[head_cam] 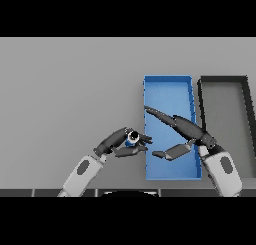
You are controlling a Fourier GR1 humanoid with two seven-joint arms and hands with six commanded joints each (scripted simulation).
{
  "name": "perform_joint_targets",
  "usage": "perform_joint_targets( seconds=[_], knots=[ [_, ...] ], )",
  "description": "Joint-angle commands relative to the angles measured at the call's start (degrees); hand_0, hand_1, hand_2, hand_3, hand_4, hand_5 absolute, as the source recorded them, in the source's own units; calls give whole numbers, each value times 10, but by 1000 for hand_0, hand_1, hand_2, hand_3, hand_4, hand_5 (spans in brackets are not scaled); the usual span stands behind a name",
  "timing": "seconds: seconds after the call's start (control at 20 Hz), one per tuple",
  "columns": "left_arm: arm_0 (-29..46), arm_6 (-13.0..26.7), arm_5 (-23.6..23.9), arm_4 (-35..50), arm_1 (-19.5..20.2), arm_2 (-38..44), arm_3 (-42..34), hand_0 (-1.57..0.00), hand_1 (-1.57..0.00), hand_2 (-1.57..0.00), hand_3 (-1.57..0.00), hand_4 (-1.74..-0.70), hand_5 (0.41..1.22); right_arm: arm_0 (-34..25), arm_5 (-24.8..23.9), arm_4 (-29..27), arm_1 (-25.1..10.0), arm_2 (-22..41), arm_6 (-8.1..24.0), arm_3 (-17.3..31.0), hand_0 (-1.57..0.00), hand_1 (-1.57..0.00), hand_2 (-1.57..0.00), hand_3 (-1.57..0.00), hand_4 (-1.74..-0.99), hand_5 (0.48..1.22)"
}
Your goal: Pick up the blue pipe and place it into the blue bin.
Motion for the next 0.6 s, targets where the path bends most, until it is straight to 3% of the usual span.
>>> perform_joint_targets(
  seconds=[0.0, 0.3, 0.5, 0.55],
  knots=[
    [-4, 5, 2, -6, -7, 0, 6, -1571, -1571, -1571, -1571, -1475, 1221, -8, 8, -8, 8, 11, 11, 10, 1, 1, 0, 1, -1232, 525],
    [-13, 20, -22, -1, -17, 17, 6, -1571, -1571, -1571, -1571, -1475, 1221, -74, 34, -4, 46, 67, 51, 39, 1, 1, 1, 1, -1195, 513],
    [-11, 19, -44, 8, -28, 24, 15, -1571, -1571, -1571, -1571, -1459, 1221, -112, 42, -5, 77, 89, 72, 73, 1, 1, -1, 1, -1208, 512],
    [-6, 3, -50, 1, -24, 24, 16, -1571, -1571, -1571, -1571, -1454, 1221, -125, 43, -8, 83, 91, 77, 80, 1, -9, -20, 1, -1214, 511]
  ],
)
